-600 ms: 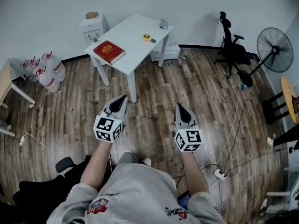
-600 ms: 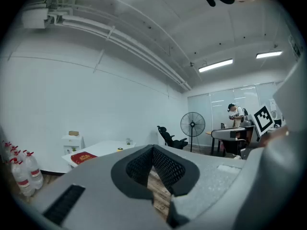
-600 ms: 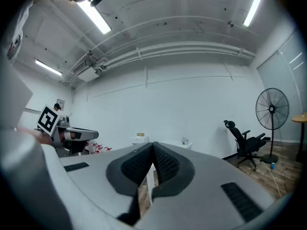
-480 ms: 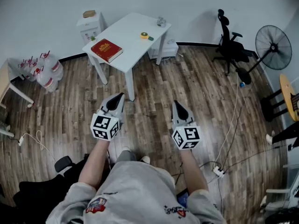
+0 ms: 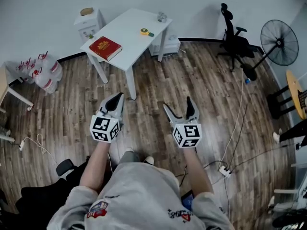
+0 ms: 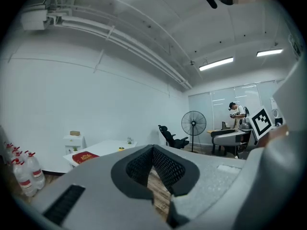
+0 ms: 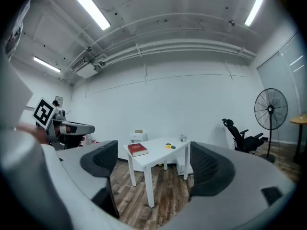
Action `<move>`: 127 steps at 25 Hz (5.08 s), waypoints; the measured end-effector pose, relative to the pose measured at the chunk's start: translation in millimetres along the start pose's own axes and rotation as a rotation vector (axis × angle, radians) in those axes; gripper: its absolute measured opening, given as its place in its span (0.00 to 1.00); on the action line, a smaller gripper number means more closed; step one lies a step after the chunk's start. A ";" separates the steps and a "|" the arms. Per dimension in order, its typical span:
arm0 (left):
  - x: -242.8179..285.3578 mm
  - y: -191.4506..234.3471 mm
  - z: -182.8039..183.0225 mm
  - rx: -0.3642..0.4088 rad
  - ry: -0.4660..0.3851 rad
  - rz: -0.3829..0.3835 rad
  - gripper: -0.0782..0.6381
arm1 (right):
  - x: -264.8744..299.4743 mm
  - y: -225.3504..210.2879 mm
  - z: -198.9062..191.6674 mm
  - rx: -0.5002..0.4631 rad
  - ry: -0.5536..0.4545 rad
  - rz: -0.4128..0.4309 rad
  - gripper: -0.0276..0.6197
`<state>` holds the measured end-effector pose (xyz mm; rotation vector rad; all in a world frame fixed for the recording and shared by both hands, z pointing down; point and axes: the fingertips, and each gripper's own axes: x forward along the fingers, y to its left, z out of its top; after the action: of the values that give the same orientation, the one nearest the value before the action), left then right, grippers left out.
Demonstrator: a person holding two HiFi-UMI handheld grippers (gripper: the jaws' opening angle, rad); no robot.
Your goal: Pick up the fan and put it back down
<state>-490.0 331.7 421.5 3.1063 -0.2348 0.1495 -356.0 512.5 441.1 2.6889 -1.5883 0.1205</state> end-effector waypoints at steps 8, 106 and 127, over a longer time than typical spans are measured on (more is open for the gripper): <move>0.8 -7.5 -5.2 -0.011 0.018 0.004 0.11 | -6.3 -1.7 0.9 0.008 -0.016 0.026 0.76; 735.4 517.2 -19.4 -0.235 0.193 0.415 0.12 | 948.1 -233.1 -129.6 -0.186 0.629 0.677 0.71; 694.0 579.6 -70.9 -0.341 0.258 0.503 0.12 | 964.2 -214.7 -262.2 -0.327 1.085 0.678 0.49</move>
<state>98.7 -342.4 568.5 2.5943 -0.9166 0.4588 279.9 -212.2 779.8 1.2735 -1.7201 0.9935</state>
